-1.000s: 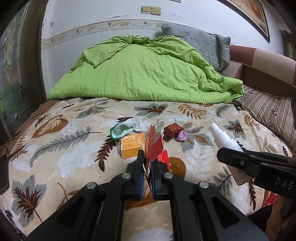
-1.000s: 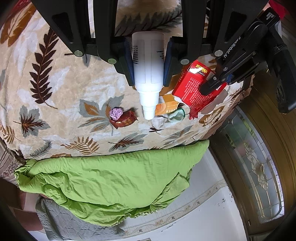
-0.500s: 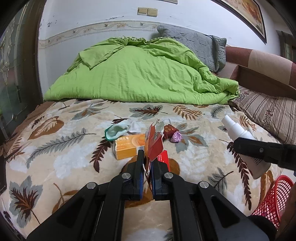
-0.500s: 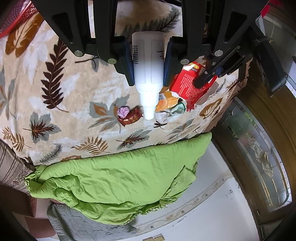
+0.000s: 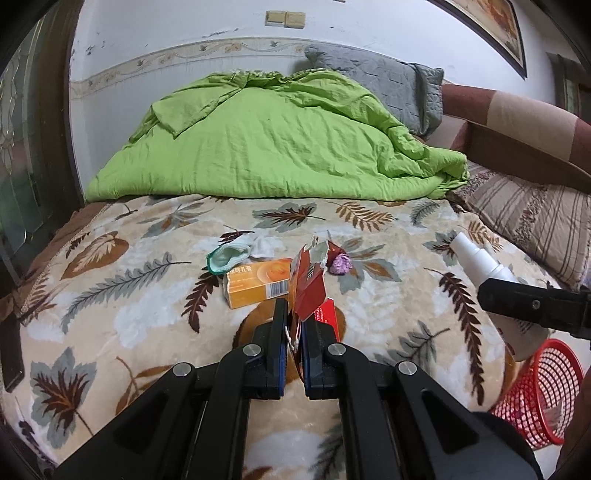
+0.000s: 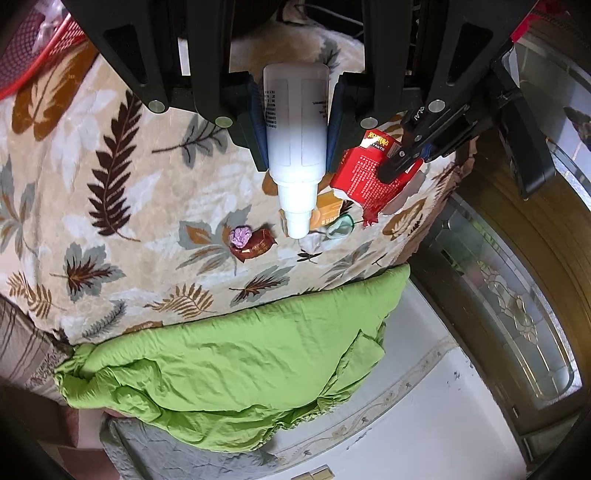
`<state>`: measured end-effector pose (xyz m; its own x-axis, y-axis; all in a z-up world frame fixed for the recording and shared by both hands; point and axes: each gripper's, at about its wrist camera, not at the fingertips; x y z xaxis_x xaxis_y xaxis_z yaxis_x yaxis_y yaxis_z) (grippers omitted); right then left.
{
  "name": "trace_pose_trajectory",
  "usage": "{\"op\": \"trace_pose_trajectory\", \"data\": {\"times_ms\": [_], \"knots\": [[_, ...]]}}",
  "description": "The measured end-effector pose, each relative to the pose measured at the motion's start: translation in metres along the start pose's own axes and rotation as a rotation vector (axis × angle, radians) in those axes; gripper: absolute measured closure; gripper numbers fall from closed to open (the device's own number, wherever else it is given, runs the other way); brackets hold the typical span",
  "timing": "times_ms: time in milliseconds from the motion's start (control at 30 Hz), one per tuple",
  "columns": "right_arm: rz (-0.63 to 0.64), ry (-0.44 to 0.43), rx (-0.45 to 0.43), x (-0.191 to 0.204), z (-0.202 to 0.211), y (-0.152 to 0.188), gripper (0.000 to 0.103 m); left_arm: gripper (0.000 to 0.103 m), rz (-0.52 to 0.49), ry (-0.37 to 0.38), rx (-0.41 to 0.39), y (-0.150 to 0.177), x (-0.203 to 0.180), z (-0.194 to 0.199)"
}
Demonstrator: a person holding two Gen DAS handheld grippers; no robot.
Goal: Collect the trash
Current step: 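Lift the red box with the left tool while the right tool lifts the spray bottle, then carry both held items to the red wastebasket and open both tools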
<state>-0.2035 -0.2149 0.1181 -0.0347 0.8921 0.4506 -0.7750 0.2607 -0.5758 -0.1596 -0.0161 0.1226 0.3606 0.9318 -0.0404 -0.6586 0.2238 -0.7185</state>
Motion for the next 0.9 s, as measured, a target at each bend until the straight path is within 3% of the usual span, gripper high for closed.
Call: {"op": "trace_pose_trajectory", "data": {"times_ms": [467,900], "knots": [[-0.013,-0.044,-0.069,0.010,0.054,0.023,0.070,0.097,-0.064,0.017,-0.080,0.003,-0.031,0.065],[-0.032,-0.047,-0.098,0.010,0.083,0.030,0.070,0.097,-0.092,0.058,-0.097,0.005,-0.044,0.078]]}}
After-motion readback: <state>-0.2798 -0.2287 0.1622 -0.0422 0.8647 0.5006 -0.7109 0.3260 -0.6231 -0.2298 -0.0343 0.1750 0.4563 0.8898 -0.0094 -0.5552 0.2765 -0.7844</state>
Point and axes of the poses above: each gripper's, at about its wrist camera, not at the fingertips, and z roughly against the way its jaws point, x to its left, y to its underside, and after that the axes turned 10 degrees about x, right-handed
